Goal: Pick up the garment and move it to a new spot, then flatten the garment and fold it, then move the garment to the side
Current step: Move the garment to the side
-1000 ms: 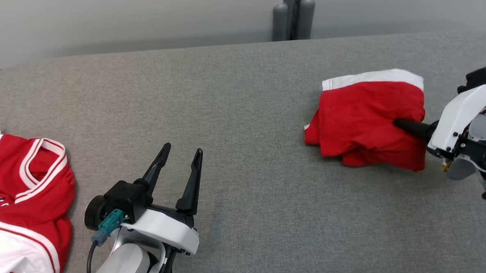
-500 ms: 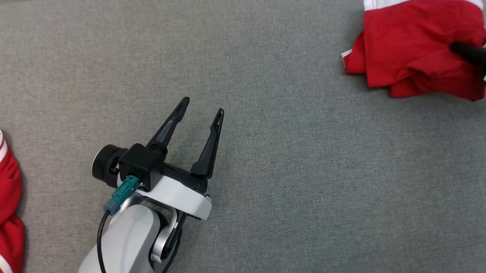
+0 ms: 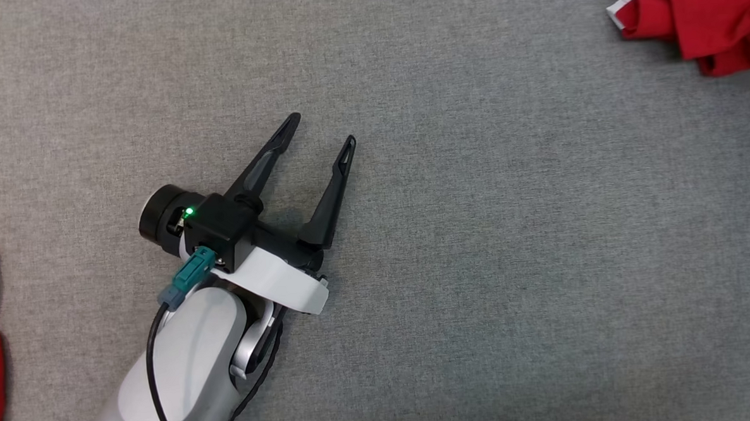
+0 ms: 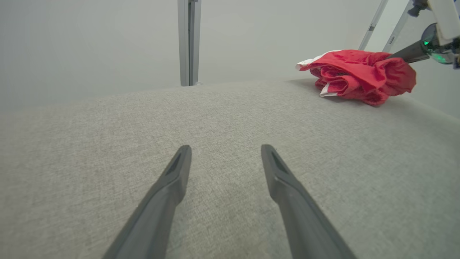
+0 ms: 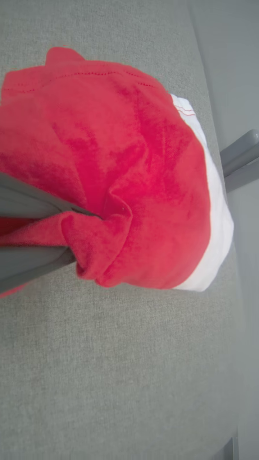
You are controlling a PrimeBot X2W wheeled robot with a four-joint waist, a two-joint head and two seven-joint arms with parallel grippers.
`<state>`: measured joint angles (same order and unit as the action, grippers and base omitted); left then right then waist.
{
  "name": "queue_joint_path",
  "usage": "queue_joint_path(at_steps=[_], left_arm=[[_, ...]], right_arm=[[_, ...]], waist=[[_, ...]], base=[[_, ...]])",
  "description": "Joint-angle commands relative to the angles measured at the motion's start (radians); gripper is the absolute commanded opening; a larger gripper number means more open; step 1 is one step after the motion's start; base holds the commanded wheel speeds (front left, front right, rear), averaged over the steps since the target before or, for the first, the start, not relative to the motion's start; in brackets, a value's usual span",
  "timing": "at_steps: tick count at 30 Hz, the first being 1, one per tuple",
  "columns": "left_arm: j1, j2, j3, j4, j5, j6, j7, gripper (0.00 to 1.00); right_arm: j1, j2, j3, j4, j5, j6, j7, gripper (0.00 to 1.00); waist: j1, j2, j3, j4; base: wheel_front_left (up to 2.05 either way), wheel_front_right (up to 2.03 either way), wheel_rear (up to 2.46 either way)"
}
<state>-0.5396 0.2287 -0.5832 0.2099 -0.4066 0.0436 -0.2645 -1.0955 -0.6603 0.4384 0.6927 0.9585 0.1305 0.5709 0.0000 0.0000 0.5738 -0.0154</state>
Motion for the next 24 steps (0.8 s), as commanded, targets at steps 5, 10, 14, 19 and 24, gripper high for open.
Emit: queue_joint_path(at_steps=[5, 10, 14, 19, 24], left_arm=[[-0.006, 0.006, 0.009, 0.014, 0.01, -0.005, 0.001, 1.0], [-0.008, 0.005, 0.013, 0.015, 0.013, -0.008, 0.001, 1.0], [-0.005, 0.001, 0.017, 0.017, 0.012, -0.008, 0.001, 1.0], [0.01, -0.006, 0.024, 0.018, 0.013, -0.008, 0.001, 1.0], [0.036, -0.007, 0.031, 0.032, 0.008, -0.012, 0.0, 1.0]], right_arm=[[-0.05, -0.043, 0.039, 0.037, -0.036, 0.001, -0.046, 0.0], [-0.091, -0.049, 0.079, 0.087, -0.062, 0.001, -0.076, 0.0], [-0.118, -0.035, 0.098, 0.142, -0.085, 0.001, -0.114, 1.0], [-0.135, -0.02, 0.128, 0.197, -0.115, 0.001, -0.147, 1.0], [-0.149, 0.003, 0.165, 0.244, -0.164, 0.001, -0.218, 1.0]], waist=[[0.0, 0.0, 0.011, 0.01], [0.0, 0.0, 0.016, 0.018], [0.0, 0.0, 0.012, 0.022], [0.0, 0.0, -0.015, 0.015], [0.0, 0.0, -0.088, -0.009]], base=[[0.0, 0.0, 0.0], [0.0, 0.0, 0.0], [0.0, 0.0, 0.0], [0.0, 0.0, 0.0], [0.0, 0.0, 0.0]])
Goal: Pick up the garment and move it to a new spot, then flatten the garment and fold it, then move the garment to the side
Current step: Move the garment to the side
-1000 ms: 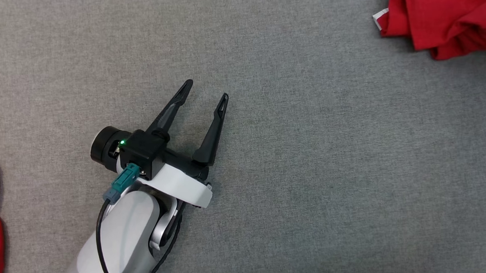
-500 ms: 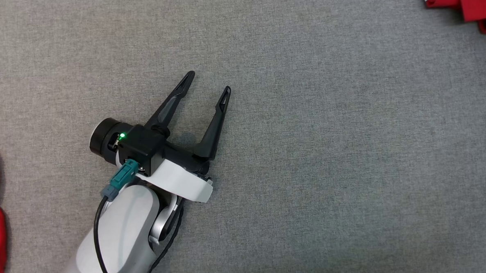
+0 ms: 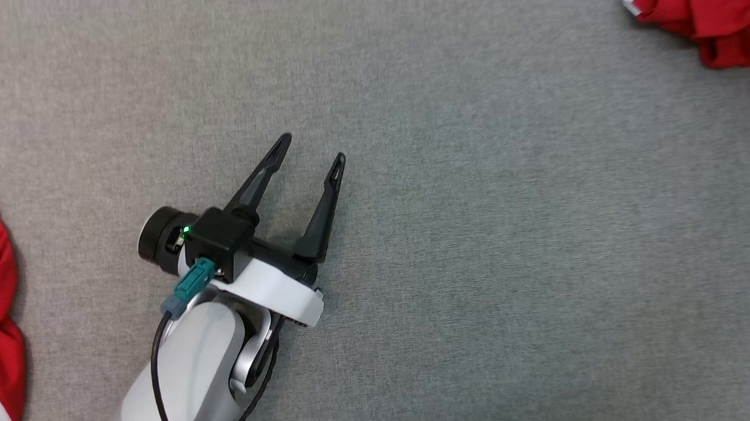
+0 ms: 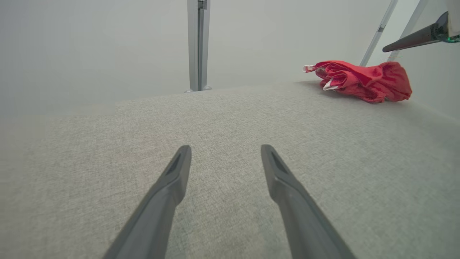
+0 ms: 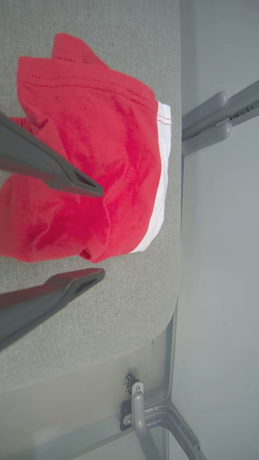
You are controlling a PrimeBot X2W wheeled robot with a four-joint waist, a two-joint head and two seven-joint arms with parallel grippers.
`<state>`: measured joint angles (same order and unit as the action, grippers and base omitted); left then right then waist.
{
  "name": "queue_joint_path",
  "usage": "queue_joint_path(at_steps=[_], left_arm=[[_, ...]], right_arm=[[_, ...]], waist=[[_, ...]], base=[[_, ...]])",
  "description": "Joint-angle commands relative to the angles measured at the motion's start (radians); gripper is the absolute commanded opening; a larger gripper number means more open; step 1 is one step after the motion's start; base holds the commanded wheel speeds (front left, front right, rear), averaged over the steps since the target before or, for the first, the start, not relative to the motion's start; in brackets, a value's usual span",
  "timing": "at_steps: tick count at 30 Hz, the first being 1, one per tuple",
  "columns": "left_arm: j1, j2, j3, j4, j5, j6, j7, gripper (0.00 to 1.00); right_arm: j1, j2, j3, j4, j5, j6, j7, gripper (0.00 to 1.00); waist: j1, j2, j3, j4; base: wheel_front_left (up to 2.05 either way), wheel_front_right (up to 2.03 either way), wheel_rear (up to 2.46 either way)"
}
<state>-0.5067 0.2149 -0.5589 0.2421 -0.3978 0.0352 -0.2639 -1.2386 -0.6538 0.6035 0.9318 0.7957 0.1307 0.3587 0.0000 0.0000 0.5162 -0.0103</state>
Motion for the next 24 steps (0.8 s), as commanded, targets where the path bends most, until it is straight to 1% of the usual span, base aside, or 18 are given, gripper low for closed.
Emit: queue_joint_path(at_steps=[1, 6, 9, 13, 17, 22, 24], left_arm=[[0.008, 0.008, 0.006, 0.002, -0.003, -0.006, 0.0, 1.0], [0.051, 0.021, 0.022, 0.013, -0.015, -0.003, 0.0, 1.0], [0.078, 0.031, 0.033, 0.016, -0.027, 0.001, 0.0, 1.0], [0.118, 0.044, 0.053, 0.007, -0.04, 0.013, 0.0, 1.0], [0.17, 0.056, 0.09, -0.012, -0.057, 0.03, 0.0, 1.0], [0.232, 0.066, 0.124, -0.027, -0.07, 0.042, 0.0, 1.0], [0.245, 0.066, 0.129, -0.03, -0.071, 0.046, 0.0, 1.0]], right_arm=[[-0.006, 0.002, 0.008, 0.013, -0.01, 0.0, -0.016, 1.0], [-0.003, 0.047, 0.037, 0.026, -0.028, 0.0, -0.092, 1.0], [0.02, 0.077, 0.048, -0.005, -0.009, 0.0, -0.134, 1.0], [0.055, 0.091, 0.072, -0.061, 0.013, 0.0, -0.187, 1.0], [0.137, 0.083, 0.074, -0.148, 0.054, 0.0, -0.26, 1.0], [0.266, 0.061, 0.034, -0.231, 0.075, 0.0, -0.359, 1.0], [0.295, 0.058, 0.023, -0.247, 0.076, 0.0, -0.38, 1.0]], waist=[[0.0, 0.0, -0.048, -0.019], [0.0, 0.0, -0.15, -0.048], [0.0, 0.0, -0.208, -0.065], [0.0, 0.0, -0.277, -0.076], [0.0, 0.0, -0.348, -0.074], [0.0, 0.0, -0.407, -0.058], [0.0, 0.0, -0.418, -0.054]], base=[[0.0, 0.0, 0.0], [0.0, 0.0, 0.0], [0.0, 0.0, 0.0], [0.0, 0.0, 0.0], [0.0, 0.0, 0.0], [0.0, 0.0, 0.0], [0.0, 0.0, 0.0]])
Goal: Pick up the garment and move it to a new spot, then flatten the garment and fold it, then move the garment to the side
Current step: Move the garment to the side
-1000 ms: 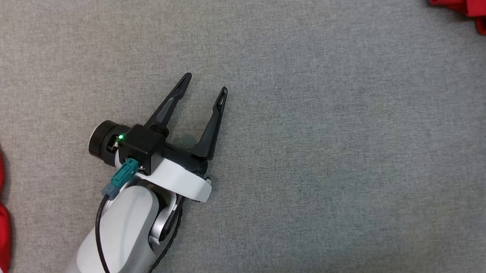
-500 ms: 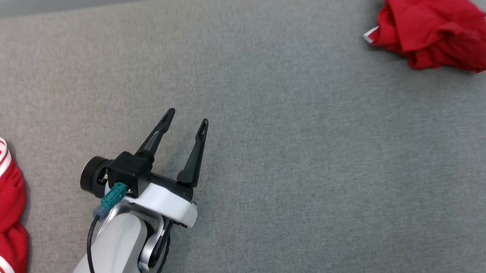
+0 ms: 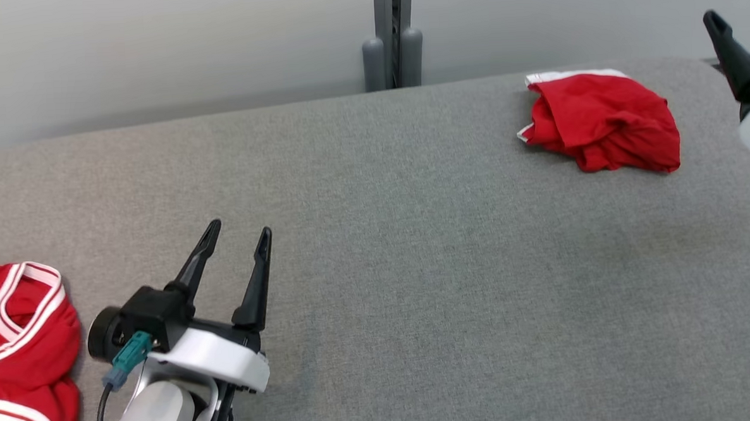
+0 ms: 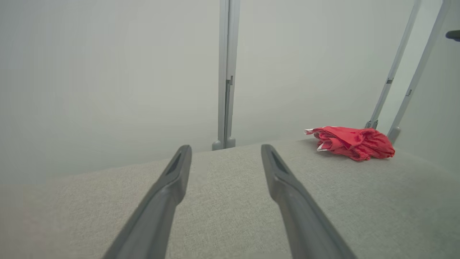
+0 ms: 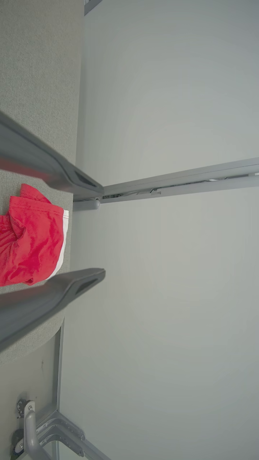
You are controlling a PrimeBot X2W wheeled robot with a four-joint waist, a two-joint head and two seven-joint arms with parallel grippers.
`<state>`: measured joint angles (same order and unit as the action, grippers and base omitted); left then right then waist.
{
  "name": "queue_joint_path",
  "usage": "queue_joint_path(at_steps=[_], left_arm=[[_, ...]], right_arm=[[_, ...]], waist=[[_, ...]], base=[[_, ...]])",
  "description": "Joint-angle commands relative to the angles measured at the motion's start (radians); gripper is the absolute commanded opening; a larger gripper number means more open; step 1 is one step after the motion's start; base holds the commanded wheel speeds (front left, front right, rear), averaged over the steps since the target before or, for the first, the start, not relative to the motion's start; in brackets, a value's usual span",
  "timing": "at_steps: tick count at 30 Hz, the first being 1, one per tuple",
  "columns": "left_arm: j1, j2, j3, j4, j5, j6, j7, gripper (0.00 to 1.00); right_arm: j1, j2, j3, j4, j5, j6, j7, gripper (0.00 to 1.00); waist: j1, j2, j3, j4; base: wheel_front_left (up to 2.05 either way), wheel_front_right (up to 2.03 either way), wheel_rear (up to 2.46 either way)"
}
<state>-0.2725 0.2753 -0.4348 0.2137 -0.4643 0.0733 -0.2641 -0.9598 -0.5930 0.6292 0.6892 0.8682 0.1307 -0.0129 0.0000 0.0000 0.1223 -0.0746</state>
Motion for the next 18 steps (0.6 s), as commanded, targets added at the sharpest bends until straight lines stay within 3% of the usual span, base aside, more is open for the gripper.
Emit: queue_joint_path(at_steps=[1, 9, 18], left_arm=[[0.022, 0.007, 0.012, -0.006, -0.006, 0.009, 0.0, 1.0], [0.099, 0.01, 0.057, -0.035, -0.012, 0.024, 0.0, 1.0], [0.152, 0.001, 0.106, -0.046, 0.009, 0.04, 0.0, 1.0]], right_arm=[[0.049, -0.005, -0.018, -0.02, 0.007, 0.0, -0.028, 1.0], [0.315, 0.002, -0.169, -0.132, -0.037, 0.0, -0.174, 1.0], [0.618, 0.114, -0.373, -0.296, -0.165, 0.001, -0.238, 1.0]], waist=[[0.0, 0.0, -0.036, 0.014], [0.0, 0.0, -0.095, 0.043], [0.0, 0.0, -0.126, 0.068]], base=[[0.0, 0.0, 0.0], [0.0, 0.0, 0.0], [0.0, 0.0, 0.0]])
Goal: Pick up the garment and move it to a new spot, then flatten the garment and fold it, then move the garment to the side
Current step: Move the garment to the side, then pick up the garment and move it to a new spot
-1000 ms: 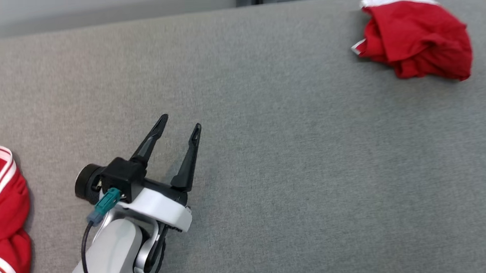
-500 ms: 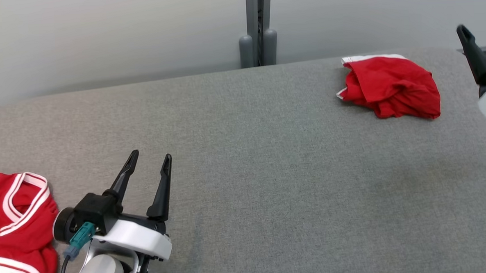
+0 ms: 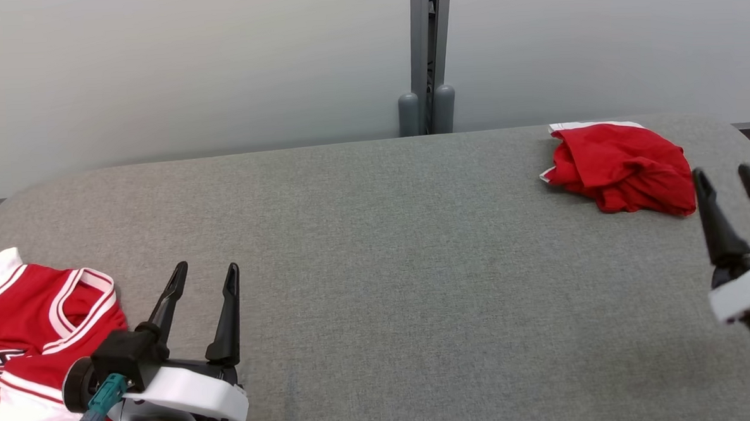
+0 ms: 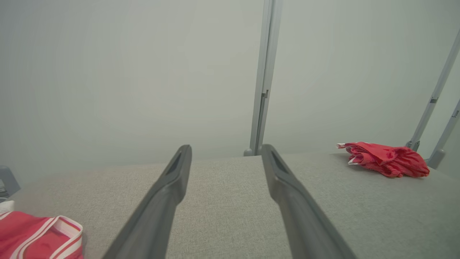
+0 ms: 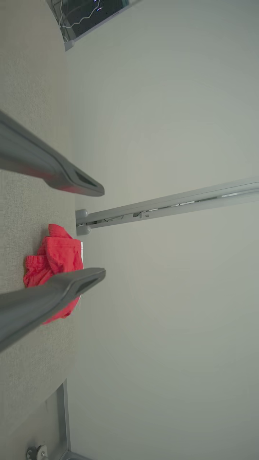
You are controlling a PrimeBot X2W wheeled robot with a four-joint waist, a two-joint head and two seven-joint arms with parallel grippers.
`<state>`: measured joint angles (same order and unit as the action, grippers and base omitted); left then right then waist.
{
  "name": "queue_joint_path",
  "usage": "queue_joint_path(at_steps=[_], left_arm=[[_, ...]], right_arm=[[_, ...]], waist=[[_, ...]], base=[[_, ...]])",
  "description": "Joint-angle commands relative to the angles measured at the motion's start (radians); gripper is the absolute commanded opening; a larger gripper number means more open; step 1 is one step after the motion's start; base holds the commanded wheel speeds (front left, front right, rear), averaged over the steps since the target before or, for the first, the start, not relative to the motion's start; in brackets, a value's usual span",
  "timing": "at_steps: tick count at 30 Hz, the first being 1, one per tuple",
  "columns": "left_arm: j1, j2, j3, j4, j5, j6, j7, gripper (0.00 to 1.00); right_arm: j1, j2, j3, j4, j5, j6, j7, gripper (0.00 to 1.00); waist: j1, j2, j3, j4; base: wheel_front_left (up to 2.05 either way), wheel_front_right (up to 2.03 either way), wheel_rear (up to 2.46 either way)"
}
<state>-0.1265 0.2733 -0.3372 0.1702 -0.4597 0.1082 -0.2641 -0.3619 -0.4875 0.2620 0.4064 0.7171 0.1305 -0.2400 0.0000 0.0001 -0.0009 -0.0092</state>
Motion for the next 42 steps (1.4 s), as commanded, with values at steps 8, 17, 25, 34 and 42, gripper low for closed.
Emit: queue_joint_path(at_steps=[8, 17, 25, 34, 42], left_arm=[[0.043, -0.063, 0.071, 0.013, 0.025, 0.003, 0.0, 1.0], [0.062, -0.106, 0.146, 0.027, 0.12, -0.014, 0.0, 1.0], [0.097, -0.15, 0.197, 0.04, 0.175, -0.044, 0.0, 1.0], [0.091, -0.181, 0.237, 0.05, 0.228, -0.079, 0.0, 1.0], [0.091, -0.198, 0.265, 0.055, 0.251, -0.1, 0.0, 1.0]], right_arm=[[0.229, 0.175, -0.152, -0.14, -0.133, 0.001, -0.025, 1.0], [0.34, 0.3, -0.181, -0.225, -0.274, 0.001, -0.026, 1.0], [0.373, 0.327, -0.182, -0.254, -0.329, 0.001, -0.026, 1.0], [0.366, 0.333, -0.202, -0.257, -0.358, 0.001, -0.026, 1.0], [0.366, 0.343, -0.21, -0.258, -0.372, 0.001, -0.026, 1.0]], waist=[[0.0, -0.0001, 0.001, 0.026], [0.0, -0.0001, 0.009, 0.037], [0.0, -0.0001, 0.001, 0.033], [0.0, -0.0001, -0.005, 0.038], [0.0, -0.0001, -0.004, 0.04]], base=[[0.0, 0.0, 0.0], [0.0, 0.0, 0.0], [0.0, 0.0, 0.0], [0.0, 0.0, 0.0], [0.0, 0.0, 0.0]])
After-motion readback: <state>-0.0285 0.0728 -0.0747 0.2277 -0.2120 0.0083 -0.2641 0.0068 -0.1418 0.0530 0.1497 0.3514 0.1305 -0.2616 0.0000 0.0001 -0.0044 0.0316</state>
